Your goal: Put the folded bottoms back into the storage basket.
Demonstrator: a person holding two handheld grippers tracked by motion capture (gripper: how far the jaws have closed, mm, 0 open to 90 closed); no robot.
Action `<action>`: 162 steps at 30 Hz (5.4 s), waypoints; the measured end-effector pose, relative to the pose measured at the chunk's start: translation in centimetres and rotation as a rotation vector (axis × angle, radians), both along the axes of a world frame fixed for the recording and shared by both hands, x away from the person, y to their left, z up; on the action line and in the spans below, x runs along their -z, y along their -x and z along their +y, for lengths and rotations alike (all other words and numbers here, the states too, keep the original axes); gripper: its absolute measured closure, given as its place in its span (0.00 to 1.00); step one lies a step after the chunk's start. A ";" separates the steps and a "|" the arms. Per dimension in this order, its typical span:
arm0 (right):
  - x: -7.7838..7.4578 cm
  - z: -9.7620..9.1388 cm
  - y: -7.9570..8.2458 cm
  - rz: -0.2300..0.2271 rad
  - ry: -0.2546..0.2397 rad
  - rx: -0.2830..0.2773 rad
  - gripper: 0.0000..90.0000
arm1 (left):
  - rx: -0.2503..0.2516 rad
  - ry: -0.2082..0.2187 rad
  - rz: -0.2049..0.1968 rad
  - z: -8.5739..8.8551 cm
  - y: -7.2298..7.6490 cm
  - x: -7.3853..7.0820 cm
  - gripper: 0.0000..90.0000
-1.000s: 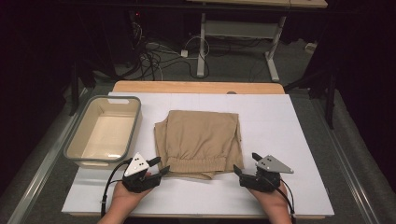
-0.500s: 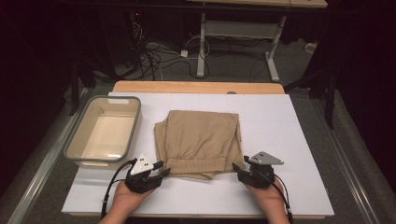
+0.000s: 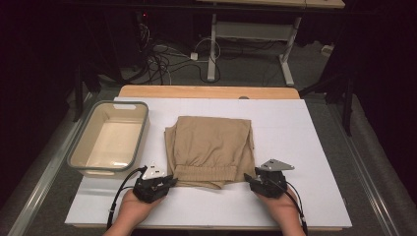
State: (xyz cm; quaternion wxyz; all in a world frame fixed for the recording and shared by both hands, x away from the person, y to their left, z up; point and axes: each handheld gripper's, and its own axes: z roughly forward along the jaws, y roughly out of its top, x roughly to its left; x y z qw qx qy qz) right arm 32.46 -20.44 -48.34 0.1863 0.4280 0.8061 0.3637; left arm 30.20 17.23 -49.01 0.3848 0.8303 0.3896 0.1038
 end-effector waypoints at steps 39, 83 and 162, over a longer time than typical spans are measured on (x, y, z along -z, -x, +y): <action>-0.5 1.2 9.6 -0.070 -0.044 -0.215 0.91 | 0.046 -0.027 -0.037 2.3 2.2 -1.0 0.90; -1.3 -0.9 9.0 -0.194 -0.103 -0.108 0.44 | -0.114 0.058 0.085 2.3 0.7 -0.1 0.42; -0.3 -2.7 -6.1 0.030 -0.045 0.154 0.58 | 0.058 0.002 -0.064 2.1 1.3 0.0 0.85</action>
